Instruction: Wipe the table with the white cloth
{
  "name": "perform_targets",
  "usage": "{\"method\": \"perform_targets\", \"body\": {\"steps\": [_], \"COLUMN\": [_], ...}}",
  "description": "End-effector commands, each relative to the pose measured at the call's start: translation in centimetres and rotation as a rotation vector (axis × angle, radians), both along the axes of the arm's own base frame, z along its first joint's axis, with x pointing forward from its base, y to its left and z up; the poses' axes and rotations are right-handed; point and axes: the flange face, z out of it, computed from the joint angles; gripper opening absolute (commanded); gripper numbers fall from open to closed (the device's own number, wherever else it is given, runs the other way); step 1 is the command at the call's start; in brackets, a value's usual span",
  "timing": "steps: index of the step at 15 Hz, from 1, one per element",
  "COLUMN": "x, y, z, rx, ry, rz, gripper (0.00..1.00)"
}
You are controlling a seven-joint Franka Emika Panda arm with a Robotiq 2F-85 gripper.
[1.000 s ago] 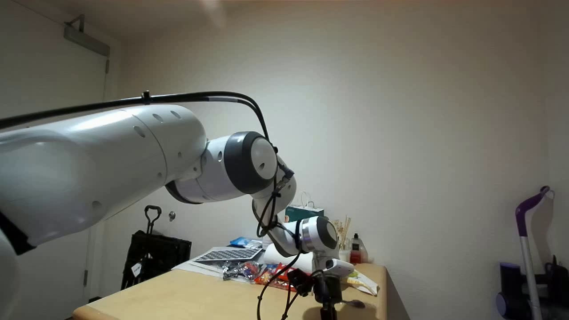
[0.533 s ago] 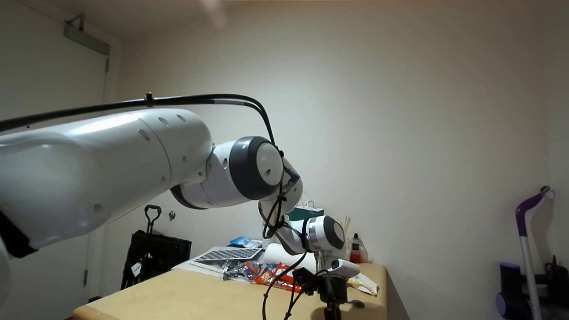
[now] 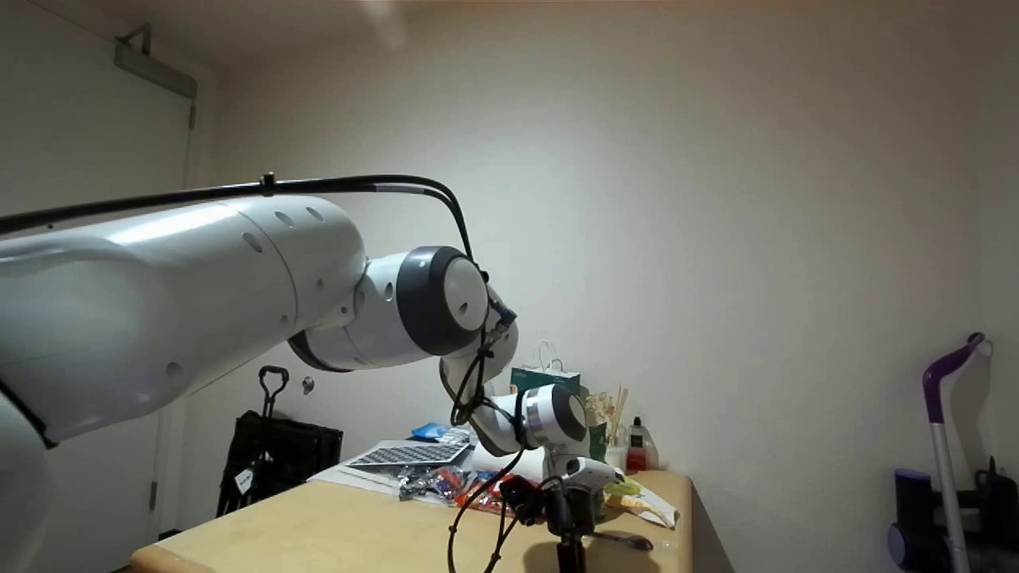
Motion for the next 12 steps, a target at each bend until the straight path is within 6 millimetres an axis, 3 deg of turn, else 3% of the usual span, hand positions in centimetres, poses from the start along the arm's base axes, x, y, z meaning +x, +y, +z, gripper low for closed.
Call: {"method": "perform_targets", "body": {"steps": [1, 4, 5, 6, 8, 11, 12], "x": [-0.6, -1.1, -1.1, -0.2, -0.5, -0.5, -0.5], "y": [6.7, 13.0, 14.2, 13.3, 15.8, 15.3, 16.0], "z": [0.5, -0.3, -0.3, -1.2, -1.5, -1.4, -1.5], "rx": [-0.060, -0.124, -0.143, -0.128, -0.151, -0.157, -0.149], "ry": [0.056, 0.090, 0.098, 0.077, 0.088, 0.090, 0.093], "rz": [0.181, 0.344, 0.379, 0.315, 0.373, 0.368, 0.403], "gripper": [0.00, 0.00, 0.00, 0.02, 0.02, 0.00, 0.00]}}
